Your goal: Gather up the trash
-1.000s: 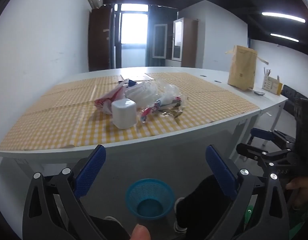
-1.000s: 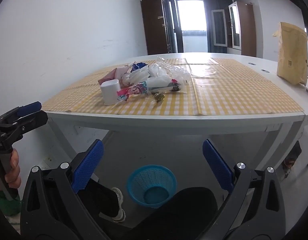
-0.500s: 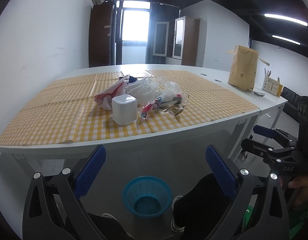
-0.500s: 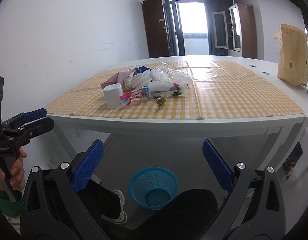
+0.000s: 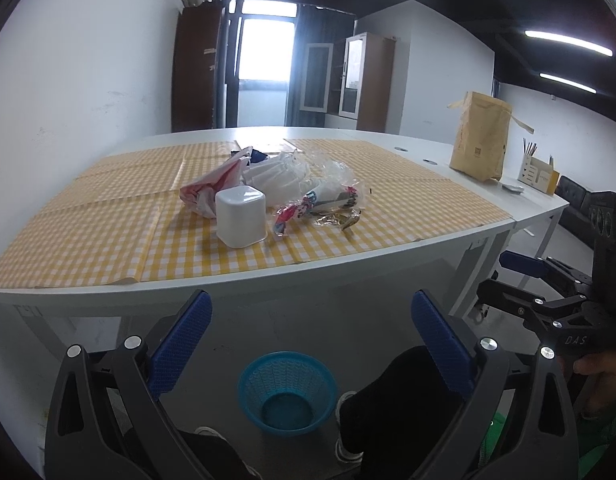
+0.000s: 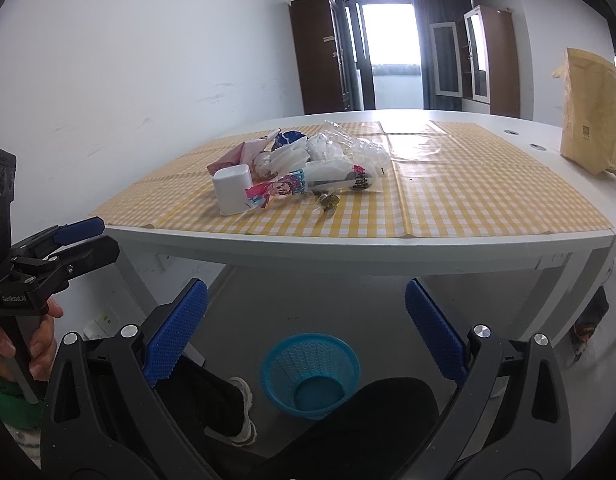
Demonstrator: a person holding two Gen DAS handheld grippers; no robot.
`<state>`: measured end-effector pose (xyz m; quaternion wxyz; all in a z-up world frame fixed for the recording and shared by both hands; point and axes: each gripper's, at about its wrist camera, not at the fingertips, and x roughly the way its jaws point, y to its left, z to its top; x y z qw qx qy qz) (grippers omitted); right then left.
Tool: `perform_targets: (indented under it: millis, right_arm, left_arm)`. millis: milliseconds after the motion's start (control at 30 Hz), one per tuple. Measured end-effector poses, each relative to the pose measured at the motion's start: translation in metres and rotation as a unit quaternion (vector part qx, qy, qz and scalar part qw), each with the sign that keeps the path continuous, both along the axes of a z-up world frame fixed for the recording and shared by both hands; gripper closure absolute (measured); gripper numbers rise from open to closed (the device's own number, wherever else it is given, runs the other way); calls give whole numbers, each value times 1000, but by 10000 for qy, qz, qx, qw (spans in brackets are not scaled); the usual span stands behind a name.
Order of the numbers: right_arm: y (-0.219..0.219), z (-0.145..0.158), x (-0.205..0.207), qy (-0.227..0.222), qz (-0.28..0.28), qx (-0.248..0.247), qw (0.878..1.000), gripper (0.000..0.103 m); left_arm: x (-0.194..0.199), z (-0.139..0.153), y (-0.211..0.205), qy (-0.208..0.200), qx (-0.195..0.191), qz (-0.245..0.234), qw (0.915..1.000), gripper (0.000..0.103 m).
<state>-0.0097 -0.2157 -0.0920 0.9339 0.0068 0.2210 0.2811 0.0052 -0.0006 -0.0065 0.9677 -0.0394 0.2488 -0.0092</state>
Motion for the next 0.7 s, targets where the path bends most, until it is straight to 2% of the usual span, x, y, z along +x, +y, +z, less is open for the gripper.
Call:
perform_targets:
  millis: [100,700]
  right_arm:
    - [1,0,0,20,14,-6,10000,9]
    - [0,-7,8,72,48,88,9999,9]
  left_arm:
    - [0,0,-2,19,82,33,10000,6]
    - [7,-8,9,90,-104,241,9996,6]
